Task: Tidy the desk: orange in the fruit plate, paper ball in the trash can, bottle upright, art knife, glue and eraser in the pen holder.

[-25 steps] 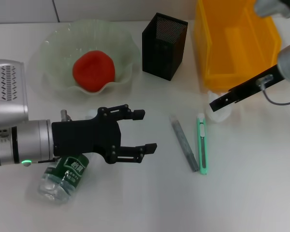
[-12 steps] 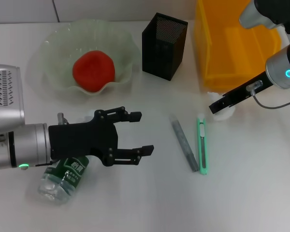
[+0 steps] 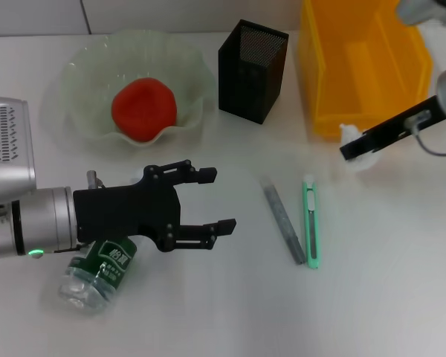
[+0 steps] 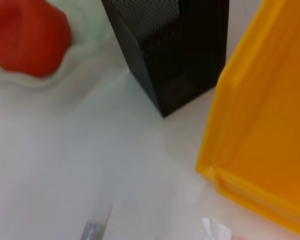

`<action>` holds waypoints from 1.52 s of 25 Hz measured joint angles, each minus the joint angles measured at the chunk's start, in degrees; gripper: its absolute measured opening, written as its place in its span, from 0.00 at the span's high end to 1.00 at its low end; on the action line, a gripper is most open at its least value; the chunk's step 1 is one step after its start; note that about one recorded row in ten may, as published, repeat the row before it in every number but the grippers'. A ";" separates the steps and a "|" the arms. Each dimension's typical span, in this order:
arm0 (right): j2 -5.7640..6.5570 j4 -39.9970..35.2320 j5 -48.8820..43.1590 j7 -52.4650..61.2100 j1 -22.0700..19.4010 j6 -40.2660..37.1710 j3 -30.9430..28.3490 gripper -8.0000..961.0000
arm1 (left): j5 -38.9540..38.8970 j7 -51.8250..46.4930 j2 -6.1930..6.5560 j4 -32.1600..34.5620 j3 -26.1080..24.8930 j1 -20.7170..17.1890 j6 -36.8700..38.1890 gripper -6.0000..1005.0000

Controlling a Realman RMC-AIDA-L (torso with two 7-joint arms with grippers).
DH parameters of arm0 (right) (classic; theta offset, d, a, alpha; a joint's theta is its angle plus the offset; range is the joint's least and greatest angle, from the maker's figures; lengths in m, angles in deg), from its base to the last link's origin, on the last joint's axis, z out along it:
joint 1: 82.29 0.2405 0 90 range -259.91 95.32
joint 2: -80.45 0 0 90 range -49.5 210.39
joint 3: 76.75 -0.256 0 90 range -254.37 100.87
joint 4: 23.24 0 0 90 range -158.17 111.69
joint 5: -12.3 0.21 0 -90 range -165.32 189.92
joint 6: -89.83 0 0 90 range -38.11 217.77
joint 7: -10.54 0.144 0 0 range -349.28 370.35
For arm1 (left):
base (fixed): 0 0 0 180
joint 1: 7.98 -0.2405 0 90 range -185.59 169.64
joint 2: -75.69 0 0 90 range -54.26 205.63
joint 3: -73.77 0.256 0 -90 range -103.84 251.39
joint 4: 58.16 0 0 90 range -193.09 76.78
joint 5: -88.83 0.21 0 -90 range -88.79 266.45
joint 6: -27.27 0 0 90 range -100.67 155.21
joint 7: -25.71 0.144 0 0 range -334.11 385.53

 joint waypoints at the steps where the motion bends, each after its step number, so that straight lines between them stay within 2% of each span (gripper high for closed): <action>1: -0.04 -6.97 0.37 1.05 -1.77 -2.70 -0.17 0.47 | -0.02 0.00 0.00 -0.01 -0.11 0.06 0.01 0.16; 2: -0.04 -6.97 0.37 1.05 -1.77 -2.70 -0.17 0.48 | -0.04 0.00 0.00 -0.02 -0.22 0.13 0.04 0.16; 3: -0.03 -10.88 0.79 1.64 -2.84 -3.93 -0.28 0.48 | -0.05 0.00 -0.01 -0.04 -0.24 0.17 0.06 0.16; 4: 0.06 -17.88 1.71 2.40 -4.71 -5.75 -0.99 0.48 | -0.05 0.00 0.00 -0.05 -0.27 0.17 0.07 0.16; 5: 0.06 -17.88 1.71 2.40 -4.71 -5.75 -0.99 0.48 | -0.06 0.07 -0.02 -0.06 -0.33 0.18 0.05 0.16; 6: 0.11 -21.24 2.06 2.54 -5.51 -6.29 -1.74 0.48 | -0.06 0.17 -0.04 -0.08 -0.35 0.19 0.04 0.16; 9: 0.19 -28.61 2.33 0.28 -6.89 -4.32 -6.55 0.48 | -0.15 1.08 -0.16 -0.07 -0.47 0.08 0.05 0.16; 10: 0.19 -28.61 2.33 0.28 -6.89 -4.32 -6.55 0.48 | -0.15 1.08 -0.16 -0.07 -0.47 0.08 0.05 0.16; 12: 0.19 -26.40 2.34 -4.15 -7.04 2.15 -9.18 0.48 | -0.35 1.28 -0.20 -0.16 -0.85 -0.01 0.09 0.16; 13: 0.19 -26.40 2.34 -4.15 -7.04 2.15 -9.18 0.48 | -0.35 1.28 -0.20 -0.16 -0.85 -0.01 0.09 0.16; 14: 0.17 -22.42 2.36 -6.80 -7.12 7.57 -9.59 0.48 | -0.40 1.28 -0.20 -0.18 -0.99 -0.07 0.09 0.16; 15: 0.17 -22.42 2.36 -6.80 -7.12 7.57 -9.59 0.48 | -0.57 1.28 -0.23 -0.18 -1.19 -0.20 0.15 0.17; 18: 0.16 -15.35 3.25 -10.87 -6.77 14.48 -9.39 0.48 | -1.04 1.29 -0.26 -0.18 -1.29 -0.55 0.41 0.17; 19: 0.15 -10.42 4.96 -14.83 -5.99 17.79 -9.35 0.48 | -1.19 1.30 -0.24 -0.18 -1.30 -0.66 0.50 0.17; 24: 0.53 -3.45 10.57 -21.12 -4.32 20.58 -10.25 0.48 | -1.31 1.27 -0.20 -0.19 -1.30 -0.73 0.52 0.17; 29: 0.58 -3.63 13.62 -22.82 -4.53 20.51 -11.94 0.35 | -1.35 0.92 -0.18 -0.19 -1.30 -0.83 0.57 0.17; 35: 0.57 -5.06 14.00 -22.95 -5.46 19.90 -12.08 0.24 | -1.62 0.90 -0.18 0.16 -1.30 -1.08 0.77 0.17; 38: 0.20 -10.09 17.60 -23.51 -8.55 17.63 -11.96 0.18 | -2.29 0.94 -0.17 0.53 -1.57 -1.25 1.65 0.17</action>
